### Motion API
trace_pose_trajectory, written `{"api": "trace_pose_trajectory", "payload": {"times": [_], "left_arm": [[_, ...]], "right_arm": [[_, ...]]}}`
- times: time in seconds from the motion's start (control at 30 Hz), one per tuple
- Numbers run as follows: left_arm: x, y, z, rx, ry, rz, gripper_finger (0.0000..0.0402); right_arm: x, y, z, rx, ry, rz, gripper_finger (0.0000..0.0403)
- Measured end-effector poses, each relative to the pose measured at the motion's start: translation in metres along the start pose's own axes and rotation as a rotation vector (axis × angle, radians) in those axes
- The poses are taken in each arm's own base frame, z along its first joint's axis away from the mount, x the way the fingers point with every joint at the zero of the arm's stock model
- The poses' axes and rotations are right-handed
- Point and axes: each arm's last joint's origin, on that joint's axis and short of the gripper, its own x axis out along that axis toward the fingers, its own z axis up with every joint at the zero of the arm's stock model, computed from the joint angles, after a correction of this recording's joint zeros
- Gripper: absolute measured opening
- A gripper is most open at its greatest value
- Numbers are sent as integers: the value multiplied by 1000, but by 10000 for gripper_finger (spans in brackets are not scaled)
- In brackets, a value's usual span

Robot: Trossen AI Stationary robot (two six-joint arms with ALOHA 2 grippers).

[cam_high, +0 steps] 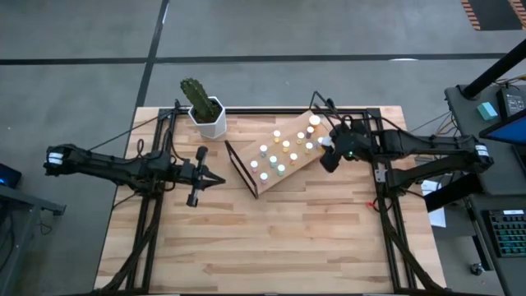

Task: Pick and place medicine bottles onto shelf by color
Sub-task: Put the orange pill bottle on the shelf aligned with the other orange pill bottle

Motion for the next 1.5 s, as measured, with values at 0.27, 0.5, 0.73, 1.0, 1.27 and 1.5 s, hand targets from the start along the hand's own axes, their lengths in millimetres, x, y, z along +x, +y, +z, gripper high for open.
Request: {"api": "trace_pose_trajectory", "payload": {"times": [0.27,0.5,0.73,1.0,1.27,1.5], "left_arm": [[1,0,-1,-1,4,5,0],[2,1,1,2,-20,10,0],[2,1,1,2,-19,10,0],[2,0,1,2,-17,10,0],[3,0,0,2,-11,9,0],[3,1,2,3,-31,11,0]], "right_arm": [[13,-11,-6,21,8,-127,203],[31,-24,-13,74,16,-223,203],[47,-25,-29,129,11,-267,203],[58,-27,-50,199,44,-314,203],[68,-25,-58,231,17,-311,203],[79,-23,-65,268,-42,-282,203]]}}
